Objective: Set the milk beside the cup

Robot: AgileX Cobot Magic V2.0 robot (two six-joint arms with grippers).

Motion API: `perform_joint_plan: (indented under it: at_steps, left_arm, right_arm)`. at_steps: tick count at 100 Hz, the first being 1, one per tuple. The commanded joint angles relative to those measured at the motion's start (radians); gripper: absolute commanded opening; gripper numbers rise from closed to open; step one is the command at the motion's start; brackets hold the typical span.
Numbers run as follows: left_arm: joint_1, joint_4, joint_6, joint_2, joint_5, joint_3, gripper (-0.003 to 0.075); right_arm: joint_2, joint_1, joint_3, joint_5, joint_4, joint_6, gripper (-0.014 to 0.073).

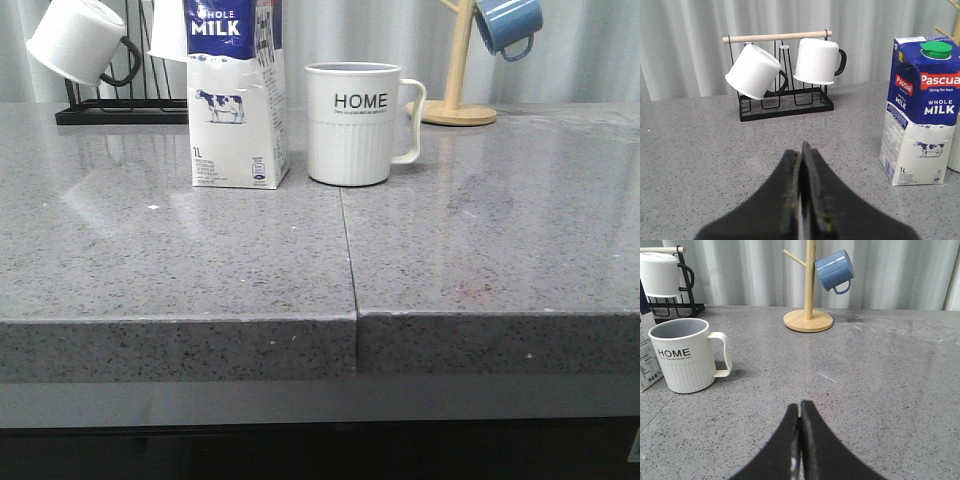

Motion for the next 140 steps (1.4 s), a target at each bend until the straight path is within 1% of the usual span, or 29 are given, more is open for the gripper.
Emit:
perform_joint_plan:
  at_steps: [1, 10, 20, 37, 51, 66, 93, 120, 140]
  left_arm:
    - [0.002, 0.001, -0.014, -0.001, -0.09, -0.029, -0.0021]
    - [0.002, 0.001, -0.014, -0.001, -0.092, -0.029, -0.002]
    - [0.002, 0.001, -0.014, -0.001, -0.134, -0.029, -0.002]
    - [0.003, 0.005, -0.014, -0.001, -0.143, -0.014, -0.002]
    - [0.038, 0.008, -0.014, -0.038, -0.143, 0.034, -0.002]
    - [0.073, 0.008, -0.014, -0.115, -0.141, 0.098, -0.002]
    - [0.082, 0.008, -0.014, -0.291, -0.139, 0.255, -0.002]
    - [0.151, 0.008, -0.014, -0.473, -0.165, 0.415, -0.002]
    - [0.159, 0.056, -0.014, -0.602, -0.162, 0.492, -0.002]
  right_arm:
    - [0.002, -0.004, -0.027, -0.078, -0.009, -0.003, -0.012]
    - [0.002, -0.004, -0.027, -0.078, -0.009, -0.003, -0.012]
    - [0.002, -0.004, -0.027, -0.078, -0.009, -0.003, -0.012]
    - [0.002, -0.004, -0.027, -0.078, -0.009, -0.003, -0.012]
    - [0.002, -0.004, -0.027, -0.078, -0.009, -0.003, -0.012]
    - [0.002, -0.004, -0.027, -0.078, -0.009, -0.003, -0.012]
    - [0.002, -0.004, -0.027, -0.078, -0.009, -0.003, -0.012]
    - [0.002, -0.004, -0.027, -0.078, -0.009, -0.003, -0.012]
    - [0.002, -0.004, -0.027, -0.078, -0.009, -0.003, -0.012]
